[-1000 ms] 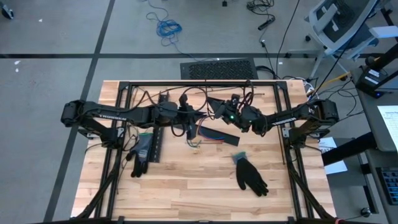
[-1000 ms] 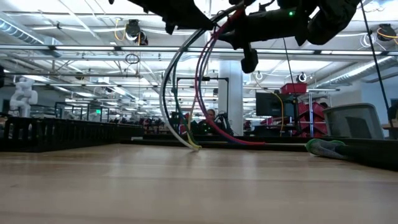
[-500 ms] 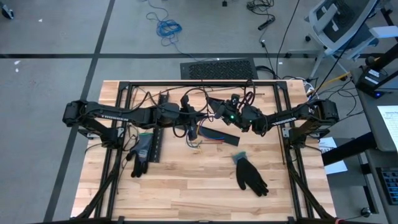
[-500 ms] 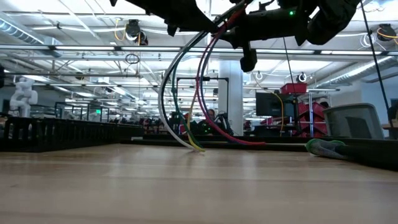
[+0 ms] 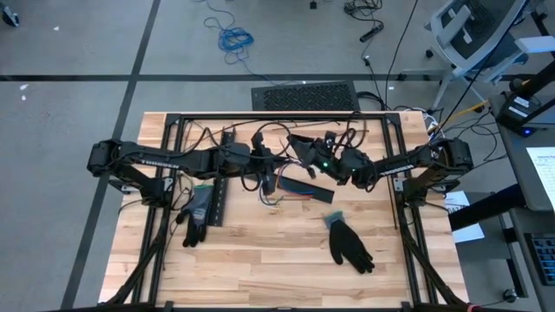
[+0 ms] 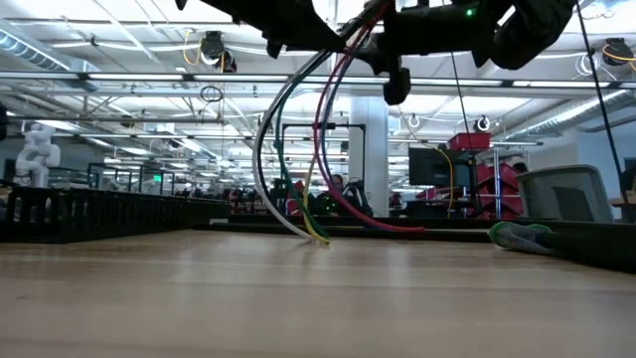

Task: Ziptie cables
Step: Wrap the cable wires with the black ziptie

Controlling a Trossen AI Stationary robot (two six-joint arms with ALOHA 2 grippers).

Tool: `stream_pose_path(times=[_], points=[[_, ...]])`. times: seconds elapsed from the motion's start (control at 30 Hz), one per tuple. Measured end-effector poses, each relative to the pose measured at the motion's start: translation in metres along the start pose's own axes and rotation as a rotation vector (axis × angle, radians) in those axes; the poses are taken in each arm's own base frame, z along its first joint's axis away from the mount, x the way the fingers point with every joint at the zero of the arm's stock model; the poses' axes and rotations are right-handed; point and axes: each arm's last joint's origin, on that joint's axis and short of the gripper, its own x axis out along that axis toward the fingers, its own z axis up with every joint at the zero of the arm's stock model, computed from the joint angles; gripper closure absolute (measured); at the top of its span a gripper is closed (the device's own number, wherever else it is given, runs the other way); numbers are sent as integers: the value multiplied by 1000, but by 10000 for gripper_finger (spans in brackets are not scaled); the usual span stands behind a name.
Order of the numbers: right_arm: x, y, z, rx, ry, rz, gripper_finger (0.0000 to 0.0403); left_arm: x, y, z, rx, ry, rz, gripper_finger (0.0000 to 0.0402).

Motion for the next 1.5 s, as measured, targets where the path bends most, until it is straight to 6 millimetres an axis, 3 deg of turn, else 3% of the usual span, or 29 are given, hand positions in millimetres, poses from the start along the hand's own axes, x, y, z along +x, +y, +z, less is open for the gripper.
stream_pose_path(times=[0.23,0.43,0.57,0.7,0.83,0.97,1.13,1.27,1.5], points=[[6,-2,19,-115,-114,30,226,0,0,-4,52,39,20,398],[4,3,67,-248,-168,15,221,-1,1,-10,68,105,40,398],[-16,10,96,-411,4,-45,229,-2,4,-9,74,108,82,398],[-54,12,110,-528,229,-150,237,-3,12,-6,62,85,118,398],[-89,9,105,-517,467,-252,242,-1,21,-2,36,38,155,398],[-100,4,83,-508,552,-325,242,0,29,2,13,-12,165,398],[-79,4,53,-531,350,-306,243,1,33,4,-33,-37,146,398],[-61,3,36,-557,294,-258,243,1,33,3,-46,-31,141,398],[-47,7,33,-576,179,-183,243,1,33,-1,-90,8,137,398]])
